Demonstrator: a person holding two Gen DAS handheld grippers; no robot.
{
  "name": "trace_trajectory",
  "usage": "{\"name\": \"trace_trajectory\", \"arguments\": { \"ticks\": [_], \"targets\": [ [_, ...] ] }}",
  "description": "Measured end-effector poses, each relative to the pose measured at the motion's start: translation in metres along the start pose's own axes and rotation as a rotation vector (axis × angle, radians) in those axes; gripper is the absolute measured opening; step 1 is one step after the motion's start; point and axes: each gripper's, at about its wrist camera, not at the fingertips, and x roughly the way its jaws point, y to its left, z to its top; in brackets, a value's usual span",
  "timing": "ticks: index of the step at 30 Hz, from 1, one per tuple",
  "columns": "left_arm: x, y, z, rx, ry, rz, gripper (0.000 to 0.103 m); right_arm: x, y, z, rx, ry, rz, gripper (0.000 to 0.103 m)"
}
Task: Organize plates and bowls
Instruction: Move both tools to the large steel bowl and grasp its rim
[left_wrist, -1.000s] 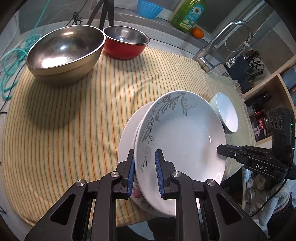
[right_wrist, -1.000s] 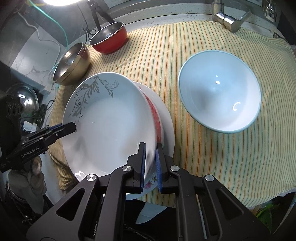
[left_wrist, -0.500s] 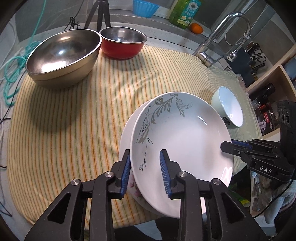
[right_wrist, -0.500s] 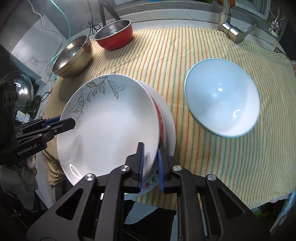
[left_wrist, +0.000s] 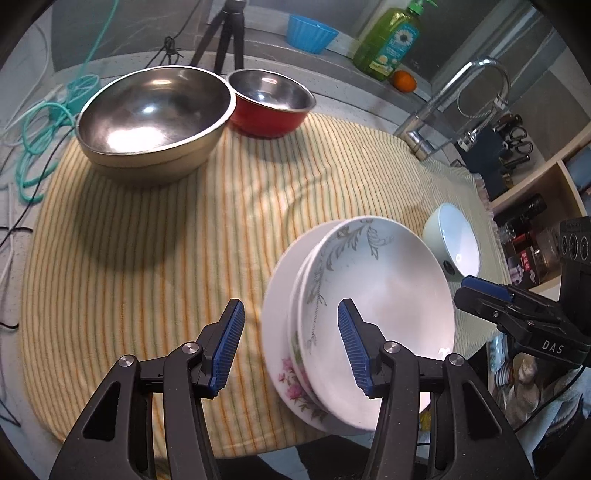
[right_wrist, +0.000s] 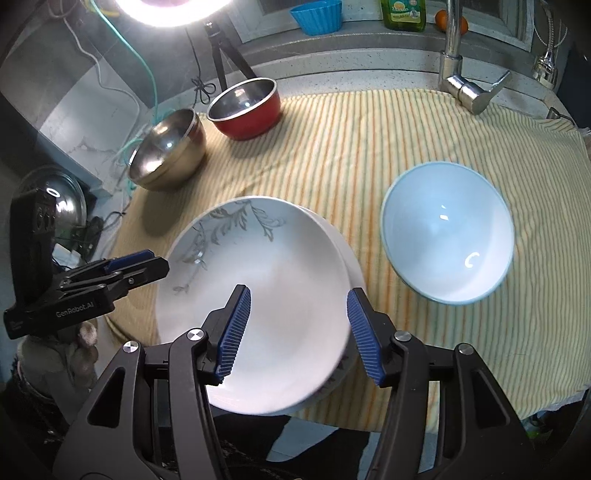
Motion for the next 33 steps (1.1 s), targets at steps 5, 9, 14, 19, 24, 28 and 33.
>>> {"name": "trace_trajectory", "arguments": {
  "ticks": [5,9,14,19,24,28,33],
  "targets": [
    [-0.015,0.026,0.012,-0.045,-0.046,0.014,0.052,-0.006,0.016,0.014,-0.006,-0.054,0.030,0.066],
    [-0.030,0.053,0.023,-0.077,-0.093,0.040,0.052,-0.006,0.033,0.027,0.004,-0.093,0.065,0.066],
    [-0.048,0.088,0.042,-0.109,-0.160,0.063,0.052,0.004,0.060,0.045,0.009,-0.123,0.106,0.066],
    [-0.058,0.117,0.062,-0.147,-0.201,0.050,0.052,0.022,0.089,0.059,-0.010,-0.114,0.152,0.059],
    [-0.055,0.138,0.080,-0.153,-0.205,0.037,0.052,0.042,0.109,0.075,0.001,-0.089,0.197,0.048],
    [-0.046,0.152,0.092,-0.182,-0.196,0.012,0.051,0.063,0.115,0.087,0.028,-0.073,0.210,0.047],
    [-0.034,0.165,0.105,-0.201,-0.181,-0.002,0.049,0.092,0.112,0.106,0.087,-0.057,0.202,0.047]
  ]
}}
